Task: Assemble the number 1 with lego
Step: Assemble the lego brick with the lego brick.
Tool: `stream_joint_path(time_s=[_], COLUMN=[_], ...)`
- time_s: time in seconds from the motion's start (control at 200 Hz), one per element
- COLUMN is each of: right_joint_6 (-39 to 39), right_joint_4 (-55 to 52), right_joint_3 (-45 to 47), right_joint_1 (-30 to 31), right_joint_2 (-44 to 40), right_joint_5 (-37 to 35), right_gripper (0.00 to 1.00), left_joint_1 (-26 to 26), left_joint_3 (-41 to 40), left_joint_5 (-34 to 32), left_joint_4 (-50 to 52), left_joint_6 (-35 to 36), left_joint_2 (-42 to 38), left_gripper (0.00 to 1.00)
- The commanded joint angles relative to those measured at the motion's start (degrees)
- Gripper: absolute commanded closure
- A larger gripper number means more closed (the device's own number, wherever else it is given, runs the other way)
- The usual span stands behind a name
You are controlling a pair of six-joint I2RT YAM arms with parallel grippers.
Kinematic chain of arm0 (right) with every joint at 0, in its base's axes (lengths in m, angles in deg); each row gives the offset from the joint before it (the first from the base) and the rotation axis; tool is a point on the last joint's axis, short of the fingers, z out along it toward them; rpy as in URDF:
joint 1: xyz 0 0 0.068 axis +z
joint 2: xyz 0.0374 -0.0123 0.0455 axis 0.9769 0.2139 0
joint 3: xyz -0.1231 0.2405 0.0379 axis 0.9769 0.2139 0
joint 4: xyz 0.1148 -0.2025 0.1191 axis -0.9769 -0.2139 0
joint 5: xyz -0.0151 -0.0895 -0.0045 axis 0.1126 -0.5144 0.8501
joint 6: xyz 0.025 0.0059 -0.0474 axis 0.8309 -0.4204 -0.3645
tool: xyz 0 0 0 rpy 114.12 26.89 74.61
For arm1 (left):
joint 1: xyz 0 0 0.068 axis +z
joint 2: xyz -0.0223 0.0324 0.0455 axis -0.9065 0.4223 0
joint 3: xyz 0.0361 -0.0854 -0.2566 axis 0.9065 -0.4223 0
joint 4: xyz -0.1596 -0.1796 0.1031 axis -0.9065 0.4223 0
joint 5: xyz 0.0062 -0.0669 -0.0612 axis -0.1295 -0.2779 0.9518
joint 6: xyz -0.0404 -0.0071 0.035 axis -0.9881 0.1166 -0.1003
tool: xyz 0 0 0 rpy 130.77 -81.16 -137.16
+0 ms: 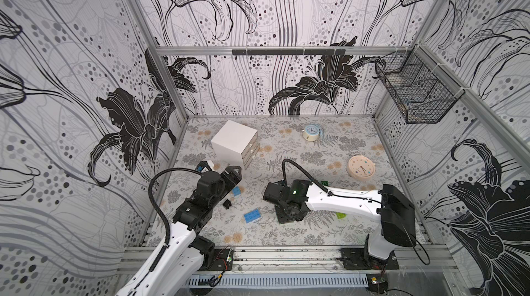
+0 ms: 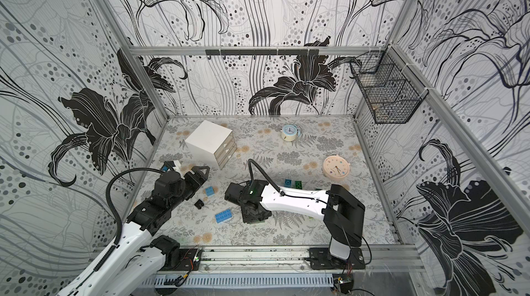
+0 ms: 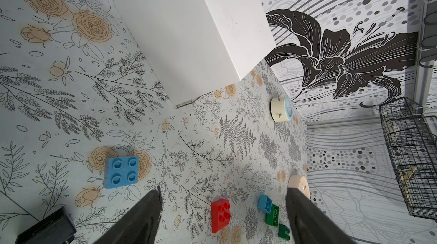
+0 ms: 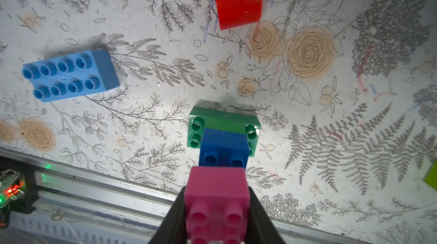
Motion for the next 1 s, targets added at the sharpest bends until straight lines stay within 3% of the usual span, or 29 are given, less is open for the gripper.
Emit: stream_joint_path(time_s=[0.0,0.546,0.996], right_joint_6=[0.9,5.6,5.2], right_joint_4=[-1.3,-0.8,-0.3], right_joint_3=[-1.6,1.1,3.9], right_joint_1=[-0.1,-0.7,-0.6], right_joint_2=[1.5,3.7,8.9], right_joint_5=[-1.6,-3.0,1.3], right_gripper=[1.0,1.0,1.0], left_joint_1=[0.1,0.1,0.1], left_joint_3=[-0.5,-0.3,-0.2], left_joint_5=[-1.0,-0.3,-1.0], left_joint_4=[-0.2,-0.5,0.2], left_joint_6=[-0.1,-0.4,-0.1], left_joint_2=[-0.7,-0.6,-1.5], left_gripper=[0.15,0.15,0.15])
